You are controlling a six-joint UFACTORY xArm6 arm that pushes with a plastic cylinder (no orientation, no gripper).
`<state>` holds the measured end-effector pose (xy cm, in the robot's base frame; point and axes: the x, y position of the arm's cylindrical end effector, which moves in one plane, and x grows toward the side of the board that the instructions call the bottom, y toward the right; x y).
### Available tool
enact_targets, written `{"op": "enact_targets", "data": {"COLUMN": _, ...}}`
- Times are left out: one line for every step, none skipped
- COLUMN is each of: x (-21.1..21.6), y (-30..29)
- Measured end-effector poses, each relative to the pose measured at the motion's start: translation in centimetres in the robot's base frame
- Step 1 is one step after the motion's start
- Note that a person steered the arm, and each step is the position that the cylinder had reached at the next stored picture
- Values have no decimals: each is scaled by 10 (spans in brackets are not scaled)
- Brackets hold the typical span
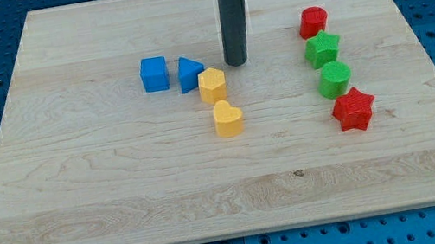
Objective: Move your arm closer to the blue cube
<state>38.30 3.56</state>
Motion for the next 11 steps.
{"op": "enact_targets", "data": {"x": -2, "y": -10}}
{"op": "enact_targets", "data": {"x": -38, "y": -32}}
{"op": "enact_targets", "data": {"x": -55, "y": -97}}
{"op": "enact_targets", "data": {"x": -55, "y": -188}}
{"op": "enact_targets", "data": {"x": -34, "y": -250}}
{"op": "enact_targets", "data": {"x": 21, "y": -247}}
{"op": "enact_targets", "data": {"x": 30, "y": -227}}
{"op": "enact_targets", "data": {"x": 27, "y": -205}}
{"op": "enact_targets", "data": {"x": 25, "y": -171}}
{"op": "enact_targets", "data": {"x": 20, "y": -162}}
{"op": "enact_targets", "data": {"x": 4, "y": -157}}
